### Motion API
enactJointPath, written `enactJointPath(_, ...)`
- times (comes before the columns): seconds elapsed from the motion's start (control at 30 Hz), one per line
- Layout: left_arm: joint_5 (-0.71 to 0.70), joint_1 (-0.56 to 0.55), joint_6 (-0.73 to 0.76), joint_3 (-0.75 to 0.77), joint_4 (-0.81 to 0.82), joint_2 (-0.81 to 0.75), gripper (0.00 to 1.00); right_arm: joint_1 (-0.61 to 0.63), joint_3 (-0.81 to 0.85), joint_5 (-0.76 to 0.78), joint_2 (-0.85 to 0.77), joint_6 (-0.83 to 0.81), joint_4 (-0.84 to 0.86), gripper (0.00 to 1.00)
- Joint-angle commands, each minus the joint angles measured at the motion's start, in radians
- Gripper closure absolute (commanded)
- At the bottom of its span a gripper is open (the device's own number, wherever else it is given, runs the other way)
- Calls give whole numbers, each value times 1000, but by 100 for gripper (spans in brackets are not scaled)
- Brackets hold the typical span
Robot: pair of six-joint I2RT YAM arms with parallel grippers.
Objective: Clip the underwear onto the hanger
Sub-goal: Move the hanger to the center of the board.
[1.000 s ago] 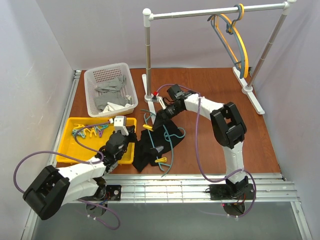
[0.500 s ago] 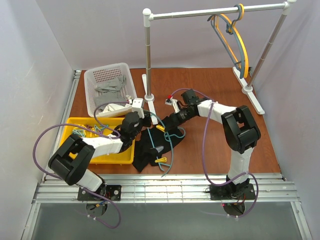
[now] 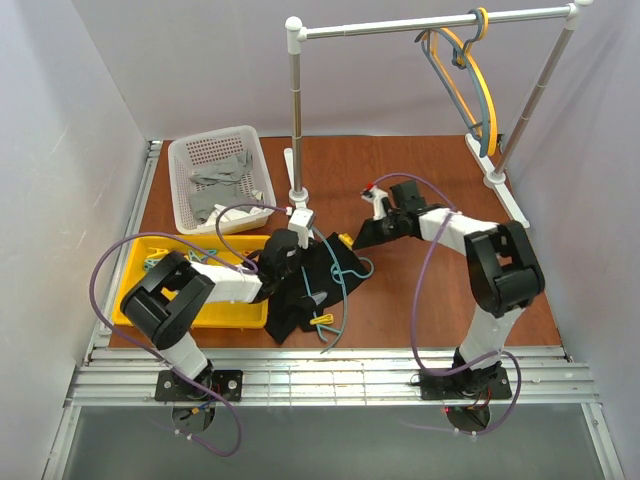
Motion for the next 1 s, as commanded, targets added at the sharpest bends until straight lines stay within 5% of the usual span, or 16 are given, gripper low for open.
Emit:
enactJointPath(0.0, 41, -25, -13, 4, 3, 35, 100, -75, -48, 94, -149, 58, 115, 99)
enactJointPath(0.3, -3, -128, -13, 97, -80, 190, 100, -101, -141, 193, -329, 72, 130, 99)
enactJointPath(0.97, 210, -267, -92, 373, 35, 451, 100, -117, -204, 271, -576, 70, 107, 99)
